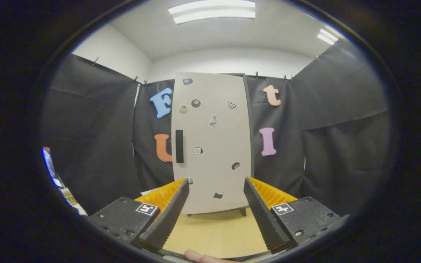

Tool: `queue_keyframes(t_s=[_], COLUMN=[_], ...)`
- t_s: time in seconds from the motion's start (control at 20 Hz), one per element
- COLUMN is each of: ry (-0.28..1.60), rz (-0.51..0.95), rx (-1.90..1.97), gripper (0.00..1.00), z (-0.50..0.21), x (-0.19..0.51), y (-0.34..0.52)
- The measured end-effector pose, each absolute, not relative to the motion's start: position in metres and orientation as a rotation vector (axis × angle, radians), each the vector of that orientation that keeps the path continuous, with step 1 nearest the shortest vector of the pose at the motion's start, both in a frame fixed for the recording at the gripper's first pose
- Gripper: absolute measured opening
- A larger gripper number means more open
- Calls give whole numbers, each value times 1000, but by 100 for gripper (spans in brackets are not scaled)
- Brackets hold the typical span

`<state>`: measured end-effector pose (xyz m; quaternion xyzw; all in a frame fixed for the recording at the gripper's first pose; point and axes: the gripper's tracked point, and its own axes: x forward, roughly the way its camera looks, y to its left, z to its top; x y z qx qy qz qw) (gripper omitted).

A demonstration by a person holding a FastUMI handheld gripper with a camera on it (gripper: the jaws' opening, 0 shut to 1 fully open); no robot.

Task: Open the shoe cabinet door, grab the shoes and put them into the shoe cabinet, then close the shoe cabinet door.

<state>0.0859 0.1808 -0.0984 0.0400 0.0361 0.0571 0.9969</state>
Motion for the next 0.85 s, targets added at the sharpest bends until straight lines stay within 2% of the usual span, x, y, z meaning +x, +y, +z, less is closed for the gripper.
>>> queue_keyframes(t_s=[0.85], ry=[106], rz=[150], rx=[77], gripper=[98], z=[-110], x=[84], y=[185])
